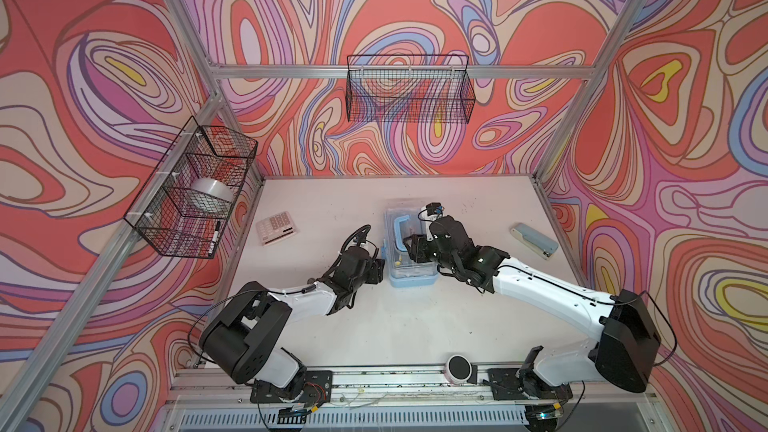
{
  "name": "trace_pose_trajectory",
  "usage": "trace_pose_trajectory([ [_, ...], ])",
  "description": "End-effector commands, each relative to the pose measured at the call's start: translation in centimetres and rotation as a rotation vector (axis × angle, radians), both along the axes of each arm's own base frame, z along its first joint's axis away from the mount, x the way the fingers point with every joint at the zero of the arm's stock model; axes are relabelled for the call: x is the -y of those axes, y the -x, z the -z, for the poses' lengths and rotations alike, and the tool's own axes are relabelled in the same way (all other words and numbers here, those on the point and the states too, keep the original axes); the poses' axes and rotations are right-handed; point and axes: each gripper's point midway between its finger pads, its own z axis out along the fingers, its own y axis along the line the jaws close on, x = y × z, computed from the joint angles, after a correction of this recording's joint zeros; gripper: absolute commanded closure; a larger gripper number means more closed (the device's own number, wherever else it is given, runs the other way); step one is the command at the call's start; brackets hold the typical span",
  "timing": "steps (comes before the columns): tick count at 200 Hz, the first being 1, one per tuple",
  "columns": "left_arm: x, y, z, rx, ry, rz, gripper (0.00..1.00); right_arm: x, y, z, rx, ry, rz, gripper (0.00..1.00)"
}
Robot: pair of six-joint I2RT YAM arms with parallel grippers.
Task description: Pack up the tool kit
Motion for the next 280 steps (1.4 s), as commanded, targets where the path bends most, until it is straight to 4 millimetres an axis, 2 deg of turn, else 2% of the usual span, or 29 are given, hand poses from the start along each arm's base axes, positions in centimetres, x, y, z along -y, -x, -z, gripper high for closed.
trace_pose_trajectory([
  [1,0.2,-0.7,0.0,0.076,0.009,-0.001,0.32,0.0,-0.3,0.6,-0.012,-0.003,-0.009,0.46],
  [109,0.7,-1.2,2.3,0.126,-0.01,-0.026,0.33,0.5,-1.6,2.2,-0.059,-0.011,0.0,0.49],
  [191,1.5,-2.1,3.3,0.128,-0.004,-0.039,0.33,0.7,-1.8,2.5,-0.07,-0.01,0.003,0.52],
  [223,0.9,-2.2,4.0,0.122,-0.034,-0.064,0.34,0.7,-1.7,2.7,-0.076,-0.012,0.001,0.52],
  [225,1.4,-3.0,3.2,0.143,-0.021,-0.066,0.34,0.7,-1.7,2.7,-0.076,-0.012,0.0,0.52],
  [228,1.5,-3.3,2.9,0.149,-0.019,-0.067,0.34,0.6,-1.7,2.7,-0.077,-0.01,-0.001,0.53],
  [280,0.6,-4.0,1.8,0.176,-0.075,-0.112,0.34,0.7,-1.5,2.9,-0.086,-0.008,-0.003,0.54],
])
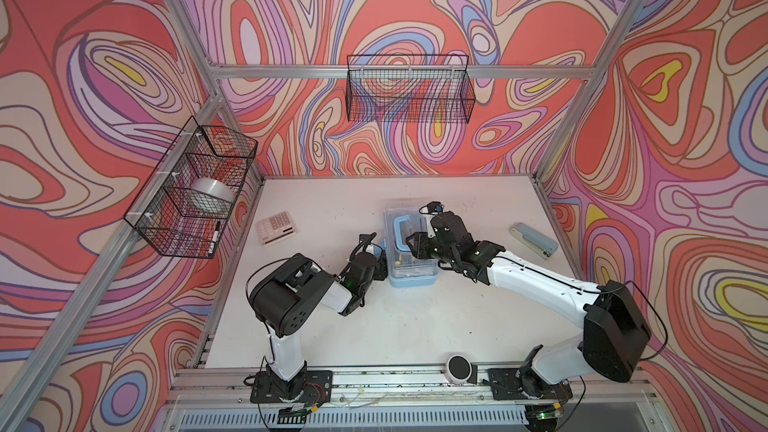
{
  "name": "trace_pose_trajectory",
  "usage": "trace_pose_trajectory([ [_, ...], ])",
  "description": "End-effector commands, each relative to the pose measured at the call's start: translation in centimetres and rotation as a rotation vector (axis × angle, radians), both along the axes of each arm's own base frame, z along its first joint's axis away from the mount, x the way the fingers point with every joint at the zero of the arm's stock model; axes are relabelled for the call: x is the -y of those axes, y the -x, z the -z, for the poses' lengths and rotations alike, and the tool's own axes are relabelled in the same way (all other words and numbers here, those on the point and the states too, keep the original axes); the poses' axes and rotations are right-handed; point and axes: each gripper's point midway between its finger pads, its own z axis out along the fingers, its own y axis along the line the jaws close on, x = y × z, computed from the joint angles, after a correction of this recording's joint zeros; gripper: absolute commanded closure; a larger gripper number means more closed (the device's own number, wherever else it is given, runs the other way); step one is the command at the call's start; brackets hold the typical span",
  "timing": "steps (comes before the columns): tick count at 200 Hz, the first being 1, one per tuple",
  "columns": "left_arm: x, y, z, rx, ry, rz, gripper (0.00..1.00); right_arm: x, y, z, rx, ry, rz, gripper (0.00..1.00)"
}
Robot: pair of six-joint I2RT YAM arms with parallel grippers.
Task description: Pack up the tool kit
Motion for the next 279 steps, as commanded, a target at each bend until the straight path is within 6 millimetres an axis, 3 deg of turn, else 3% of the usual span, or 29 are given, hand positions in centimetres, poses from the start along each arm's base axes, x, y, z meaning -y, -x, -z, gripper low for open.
trace_pose_trajectory([
  [1,-0.2,-0.6,-1.2,0.036,-0.038,-0.024,0.34,0.2,0.0,0.7,-0.017,0.006,0.002,0.54],
  [135,-2.2,-1.2,-5.5,0.092,-0.081,-0.081,0.35,0.0,0.0,1.3,-0.032,0.005,-0.001,0.56],
  [279,0.5,-0.2,-8.6,-0.035,0.353,0.039,0.43,-0.9,0.1,3.0,-0.086,0.001,-0.032,0.58],
])
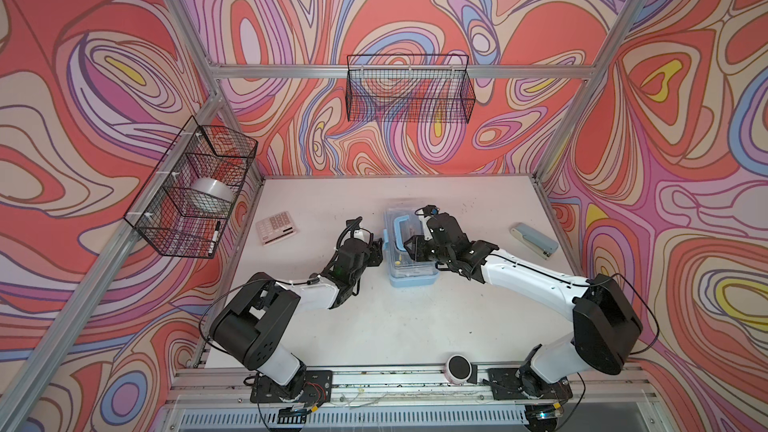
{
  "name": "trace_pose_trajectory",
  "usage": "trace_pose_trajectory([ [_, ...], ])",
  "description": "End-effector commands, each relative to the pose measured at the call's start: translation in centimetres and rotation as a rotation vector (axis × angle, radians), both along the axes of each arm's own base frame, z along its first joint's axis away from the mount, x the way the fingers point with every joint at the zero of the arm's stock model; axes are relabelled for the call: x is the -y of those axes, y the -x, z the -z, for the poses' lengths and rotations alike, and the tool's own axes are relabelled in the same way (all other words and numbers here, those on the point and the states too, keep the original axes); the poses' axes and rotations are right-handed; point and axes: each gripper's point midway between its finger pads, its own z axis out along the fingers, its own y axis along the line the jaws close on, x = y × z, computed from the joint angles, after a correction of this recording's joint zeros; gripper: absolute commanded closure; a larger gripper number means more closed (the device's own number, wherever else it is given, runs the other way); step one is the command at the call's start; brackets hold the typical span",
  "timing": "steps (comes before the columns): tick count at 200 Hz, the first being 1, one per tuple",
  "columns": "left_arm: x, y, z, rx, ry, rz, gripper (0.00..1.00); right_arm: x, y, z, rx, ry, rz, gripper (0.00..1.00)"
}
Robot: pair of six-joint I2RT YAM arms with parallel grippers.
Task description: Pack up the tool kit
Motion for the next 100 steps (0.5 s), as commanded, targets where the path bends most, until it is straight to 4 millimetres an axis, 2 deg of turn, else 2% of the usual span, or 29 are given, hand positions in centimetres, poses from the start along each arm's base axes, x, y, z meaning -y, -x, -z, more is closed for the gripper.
trace_pose_trajectory([
  [1,1.5,0.4,-1.5,-0.016,0.135,0.06,0.43,-0.1,-0.1,0.8,-0.019,0.0,0.0,0.58],
  [57,2.2,0.4,-2.6,-0.027,0.225,0.094,0.49,-0.4,-0.2,1.5,-0.037,0.008,-0.005,0.59],
  [100,2.6,0.2,-2.2,-0.047,0.236,0.111,0.58,-0.6,-0.2,2.1,-0.052,0.012,-0.013,0.6],
])
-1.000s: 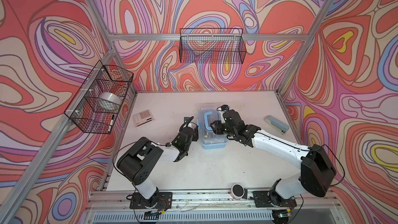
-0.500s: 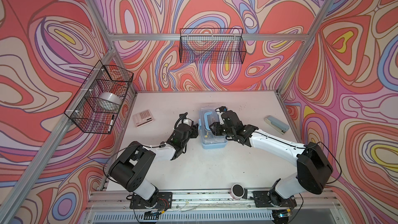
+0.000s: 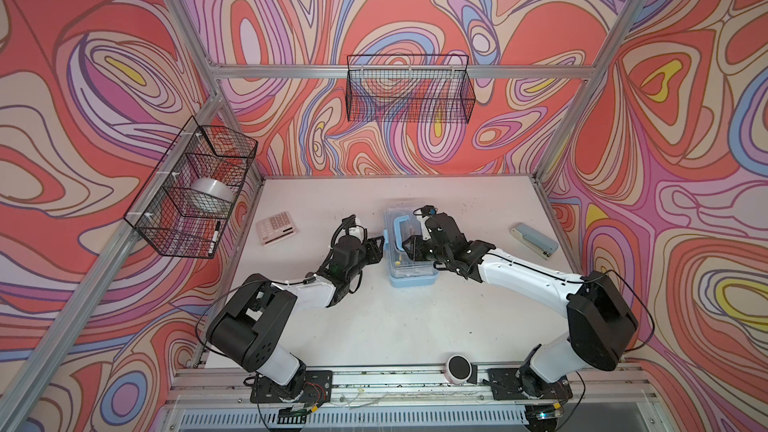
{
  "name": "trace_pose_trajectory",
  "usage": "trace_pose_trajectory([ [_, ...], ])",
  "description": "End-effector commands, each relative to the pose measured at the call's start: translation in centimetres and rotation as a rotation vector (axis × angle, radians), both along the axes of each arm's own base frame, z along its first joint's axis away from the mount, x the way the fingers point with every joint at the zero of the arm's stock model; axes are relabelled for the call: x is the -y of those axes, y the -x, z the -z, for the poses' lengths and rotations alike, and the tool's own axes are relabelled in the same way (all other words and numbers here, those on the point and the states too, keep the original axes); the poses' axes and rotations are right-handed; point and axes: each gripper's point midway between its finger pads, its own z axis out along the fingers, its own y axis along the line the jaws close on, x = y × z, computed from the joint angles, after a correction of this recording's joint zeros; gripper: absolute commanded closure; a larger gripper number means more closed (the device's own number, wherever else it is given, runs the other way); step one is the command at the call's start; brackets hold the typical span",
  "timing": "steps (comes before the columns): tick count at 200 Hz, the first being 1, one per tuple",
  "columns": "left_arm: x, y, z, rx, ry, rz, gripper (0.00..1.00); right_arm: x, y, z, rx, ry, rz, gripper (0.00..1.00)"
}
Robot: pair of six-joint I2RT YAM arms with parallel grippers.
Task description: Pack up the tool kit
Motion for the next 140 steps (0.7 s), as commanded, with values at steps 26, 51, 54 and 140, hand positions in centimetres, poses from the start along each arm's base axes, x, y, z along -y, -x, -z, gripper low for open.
trace_pose_trajectory([
  [26,1.5,-0.2,-0.4,-0.011,0.051,0.059,0.64,0.2,0.1,1.9,-0.053,0.033,0.006,0.6],
  [51,1.8,-0.5,-0.2,-0.018,0.059,0.071,0.71,0.3,0.0,2.1,-0.057,0.035,0.007,0.61],
  [54,1.9,-0.5,-0.2,-0.021,0.059,0.073,0.72,0.3,0.0,2.1,-0.056,0.035,0.007,0.61],
  [140,2.5,-0.8,0.5,-0.037,0.078,0.099,0.8,0.2,-0.2,2.5,-0.067,0.032,0.006,0.62],
])
